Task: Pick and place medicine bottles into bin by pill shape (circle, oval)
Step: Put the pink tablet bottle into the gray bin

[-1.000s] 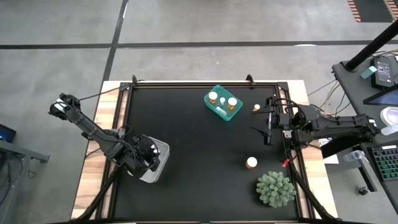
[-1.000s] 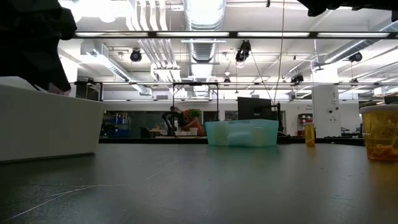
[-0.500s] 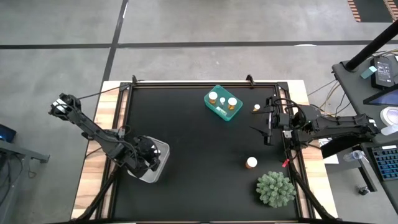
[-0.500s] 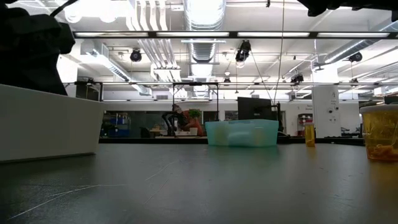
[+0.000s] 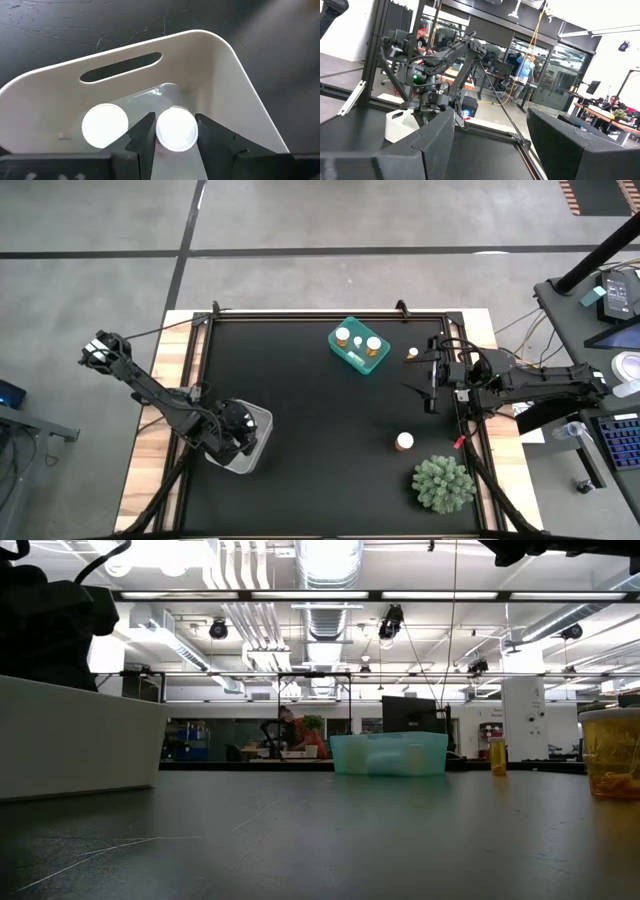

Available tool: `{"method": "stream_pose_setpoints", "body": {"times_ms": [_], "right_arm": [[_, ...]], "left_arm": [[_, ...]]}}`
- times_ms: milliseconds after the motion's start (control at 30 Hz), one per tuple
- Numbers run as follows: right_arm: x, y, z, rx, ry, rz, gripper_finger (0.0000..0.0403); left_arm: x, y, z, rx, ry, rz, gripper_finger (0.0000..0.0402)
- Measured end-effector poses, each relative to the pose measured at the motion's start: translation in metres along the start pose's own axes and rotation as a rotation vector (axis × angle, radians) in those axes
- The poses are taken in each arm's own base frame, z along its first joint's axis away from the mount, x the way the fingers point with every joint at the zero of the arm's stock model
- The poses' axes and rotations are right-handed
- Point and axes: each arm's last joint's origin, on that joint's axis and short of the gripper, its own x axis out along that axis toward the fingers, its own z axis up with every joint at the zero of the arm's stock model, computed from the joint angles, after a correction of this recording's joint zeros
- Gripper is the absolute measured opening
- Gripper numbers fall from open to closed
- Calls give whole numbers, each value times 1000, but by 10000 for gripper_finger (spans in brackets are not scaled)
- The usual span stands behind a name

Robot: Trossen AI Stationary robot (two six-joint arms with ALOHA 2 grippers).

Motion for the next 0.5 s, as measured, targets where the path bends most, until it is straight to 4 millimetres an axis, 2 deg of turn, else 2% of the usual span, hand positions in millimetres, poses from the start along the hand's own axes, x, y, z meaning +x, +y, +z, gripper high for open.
{"method": "stream_pose_setpoints", "body": {"times_ms": [500], "right_arm": [[0,0,0,0,0,0,240]], "left_arm": [[-1,0,0,-4,3,-5,116]]}}
